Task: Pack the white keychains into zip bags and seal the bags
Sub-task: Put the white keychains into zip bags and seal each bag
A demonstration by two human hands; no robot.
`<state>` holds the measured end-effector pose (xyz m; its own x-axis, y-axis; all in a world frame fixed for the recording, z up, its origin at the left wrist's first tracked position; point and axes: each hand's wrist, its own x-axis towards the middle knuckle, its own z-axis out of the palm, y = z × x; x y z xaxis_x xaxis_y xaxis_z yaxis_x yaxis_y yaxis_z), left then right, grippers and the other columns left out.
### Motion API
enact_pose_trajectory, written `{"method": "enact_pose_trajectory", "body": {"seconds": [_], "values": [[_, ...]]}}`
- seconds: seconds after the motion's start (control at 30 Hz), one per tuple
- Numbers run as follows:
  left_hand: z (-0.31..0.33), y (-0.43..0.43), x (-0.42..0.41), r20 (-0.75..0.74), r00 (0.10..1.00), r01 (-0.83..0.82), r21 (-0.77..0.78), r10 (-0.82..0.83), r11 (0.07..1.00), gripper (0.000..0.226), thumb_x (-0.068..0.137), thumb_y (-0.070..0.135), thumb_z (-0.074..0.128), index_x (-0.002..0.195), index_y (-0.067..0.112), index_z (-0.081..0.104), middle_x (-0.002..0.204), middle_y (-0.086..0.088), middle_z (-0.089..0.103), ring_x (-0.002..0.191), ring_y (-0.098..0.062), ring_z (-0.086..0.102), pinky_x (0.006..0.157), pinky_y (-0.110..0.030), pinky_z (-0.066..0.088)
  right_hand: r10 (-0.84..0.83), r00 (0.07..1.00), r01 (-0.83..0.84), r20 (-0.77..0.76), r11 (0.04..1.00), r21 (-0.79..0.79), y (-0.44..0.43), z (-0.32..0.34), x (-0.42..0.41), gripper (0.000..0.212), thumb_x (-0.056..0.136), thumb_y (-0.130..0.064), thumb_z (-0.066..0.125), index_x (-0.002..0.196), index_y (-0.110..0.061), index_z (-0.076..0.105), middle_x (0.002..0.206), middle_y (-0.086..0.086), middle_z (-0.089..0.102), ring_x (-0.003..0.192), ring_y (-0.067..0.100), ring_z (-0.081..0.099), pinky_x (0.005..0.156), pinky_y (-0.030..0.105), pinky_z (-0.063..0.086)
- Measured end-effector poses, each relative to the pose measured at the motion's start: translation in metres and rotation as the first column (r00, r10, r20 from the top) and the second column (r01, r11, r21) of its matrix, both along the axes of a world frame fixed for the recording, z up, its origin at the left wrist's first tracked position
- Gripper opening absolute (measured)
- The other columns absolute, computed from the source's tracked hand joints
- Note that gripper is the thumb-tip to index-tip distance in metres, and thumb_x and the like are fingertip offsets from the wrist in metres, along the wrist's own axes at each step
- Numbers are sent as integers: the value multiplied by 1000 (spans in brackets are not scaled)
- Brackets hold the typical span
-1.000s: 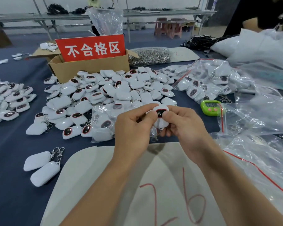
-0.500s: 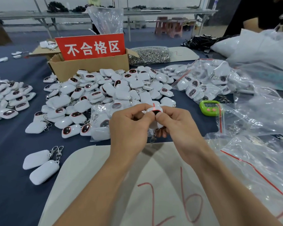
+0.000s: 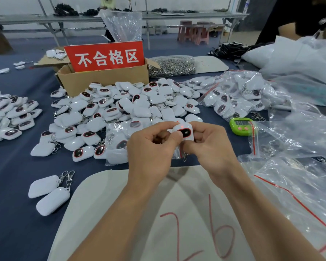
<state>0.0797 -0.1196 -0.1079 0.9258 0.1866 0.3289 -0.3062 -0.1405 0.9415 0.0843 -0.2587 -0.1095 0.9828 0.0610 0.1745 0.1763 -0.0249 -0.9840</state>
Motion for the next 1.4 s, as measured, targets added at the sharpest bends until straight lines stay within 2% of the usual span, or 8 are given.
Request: {"method": "enact_pose_trajectory", "body": {"seconds": [0.13,0.37,0.57,0.73,0.9,1.0,1.1,1.4], "values": [[2,2,-1,-5,999,34,-18,-35,999,13,75,41,79,87,44,80,69,-5,69,58,-9,52,55,-25,46,7,1000,-7,-13,1000,-18,0,0,0,35,74,-7,66,102,-23,81,89,7,80,76,21,69,74,38,55],[1,4,1,-23,999,43,-30,-44,999,18,77,32,76,85,48,78,68,0,71,61,-10,57,62,-25,51,23,999,-23,-31,1000,16,2,5,-3,21,76,-18,69,92,-21,81,68,-6,70,57,8,53,55,16,43],[0,6,2,-40,998,42,-32,-44,999,23,75,29,75,86,50,79,70,-1,73,62,-12,58,62,-25,50,13,999,-10,-42,998,56,-1,9,-2,21,81,-22,65,89,-9,80,78,23,66,59,19,49,54,20,43],[1,5,3,-24,996,80,-21,-80,997,23,74,30,76,85,50,80,74,-13,71,63,-14,55,63,-28,48,-59,996,62,-71,998,31,2,6,0,19,78,-23,64,81,-12,80,69,5,65,56,15,47,54,19,42],[-2,4,4,-9,999,51,-2,-51,999,20,79,31,75,86,49,79,67,-5,70,60,-11,52,58,-30,48,-35,999,36,-40,999,14,3,6,-2,18,84,-24,63,82,-21,80,68,-1,66,57,12,48,54,17,42],[0,5,4,-17,999,36,-27,-37,999,16,81,31,75,83,46,80,71,-10,72,64,-26,61,68,-49,58,-1,1000,1,-22,1000,22,6,8,-3,23,90,-17,63,78,-28,80,67,-5,66,55,10,49,54,16,43],[0,5,4,-31,999,21,-10,-21,1000,12,81,31,75,83,40,81,70,-11,73,70,-43,65,72,-56,58,4,1000,-4,-15,1000,19,8,7,-4,37,98,-5,60,76,-29,80,65,-7,65,52,8,48,51,15,42],[-2,2,3,-37,998,-44,18,45,999,9,82,32,75,87,35,81,69,-3,75,72,-35,71,74,-49,60,14,1000,-14,-16,1000,12,9,4,-3,30,99,-6,58,79,-19,75,64,-8,65,52,9,48,50,16,42]]}}
